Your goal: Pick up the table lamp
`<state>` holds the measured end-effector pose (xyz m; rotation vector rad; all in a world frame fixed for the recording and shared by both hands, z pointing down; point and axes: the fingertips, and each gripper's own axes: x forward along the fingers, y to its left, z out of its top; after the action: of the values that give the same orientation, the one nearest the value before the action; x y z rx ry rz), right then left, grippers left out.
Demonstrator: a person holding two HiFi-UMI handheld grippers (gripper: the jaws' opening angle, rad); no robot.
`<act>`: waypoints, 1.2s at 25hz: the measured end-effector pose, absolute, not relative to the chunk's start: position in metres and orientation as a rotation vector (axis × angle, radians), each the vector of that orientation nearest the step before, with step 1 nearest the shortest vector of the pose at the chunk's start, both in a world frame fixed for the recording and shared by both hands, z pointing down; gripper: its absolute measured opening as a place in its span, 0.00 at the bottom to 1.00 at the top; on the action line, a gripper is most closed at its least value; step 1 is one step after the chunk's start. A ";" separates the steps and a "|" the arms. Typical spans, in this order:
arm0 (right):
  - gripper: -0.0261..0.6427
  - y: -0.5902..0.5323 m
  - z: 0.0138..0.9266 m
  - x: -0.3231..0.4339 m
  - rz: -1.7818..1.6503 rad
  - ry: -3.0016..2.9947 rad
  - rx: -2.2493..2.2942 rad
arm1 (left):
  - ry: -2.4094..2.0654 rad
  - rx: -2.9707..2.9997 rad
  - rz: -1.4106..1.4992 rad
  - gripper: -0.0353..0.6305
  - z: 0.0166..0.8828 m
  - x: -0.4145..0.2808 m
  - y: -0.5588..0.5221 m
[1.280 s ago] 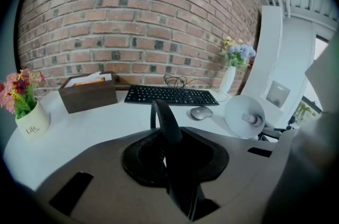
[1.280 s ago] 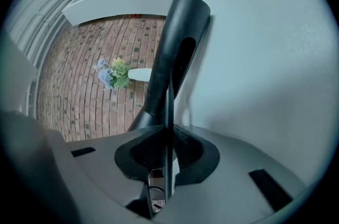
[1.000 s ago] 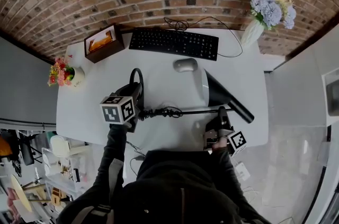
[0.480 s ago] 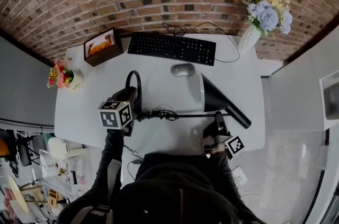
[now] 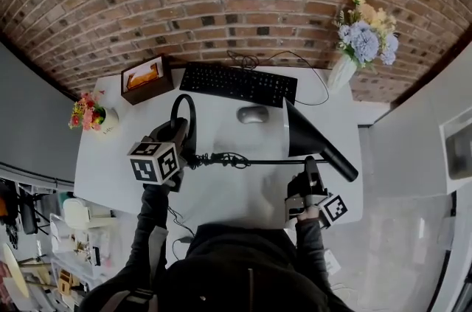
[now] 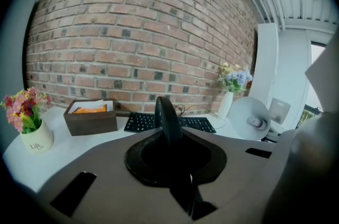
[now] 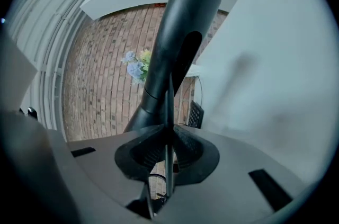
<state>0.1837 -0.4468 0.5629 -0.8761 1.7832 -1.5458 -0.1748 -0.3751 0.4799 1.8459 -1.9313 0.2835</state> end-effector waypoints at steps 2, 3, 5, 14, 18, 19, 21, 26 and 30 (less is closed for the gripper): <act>0.11 -0.455 0.545 0.185 -1.519 1.794 -0.852 | -1.947 1.883 0.253 0.10 0.462 -0.173 -0.382; 0.11 -0.459 0.536 0.186 -1.507 1.795 -0.841 | -1.953 1.902 0.239 0.10 0.453 -0.172 -0.385; 0.11 -0.468 0.517 0.188 -1.489 1.797 -0.820 | -1.962 1.939 0.207 0.10 0.434 -0.170 -0.393; 0.11 -0.507 0.430 0.192 -1.359 1.854 -0.679 | -2.016 2.101 0.043 0.11 0.348 -0.162 -0.421; 0.11 -0.518 0.403 0.197 -1.317 1.856 -0.646 | -2.013 2.162 -0.019 0.11 0.317 -0.155 -0.430; 0.11 -0.520 0.398 0.200 -1.307 1.858 -0.644 | -2.014 2.173 -0.019 0.11 0.312 -0.153 -0.431; 0.11 -0.523 0.388 0.204 -1.283 1.865 -0.637 | -2.014 2.193 -0.016 0.12 0.304 -0.149 -0.434; 0.11 -0.525 0.371 0.208 -1.233 1.887 -0.629 | -2.010 2.212 -0.029 0.12 0.292 -0.144 -0.436; 0.11 -0.523 0.365 0.210 -1.223 1.896 -0.621 | -2.009 2.217 -0.030 0.12 0.289 -0.143 -0.435</act>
<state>0.2098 -0.5225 0.3650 -0.6211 1.8962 -1.2231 -0.1433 -0.4352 0.2889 2.2166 -2.0095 -0.0297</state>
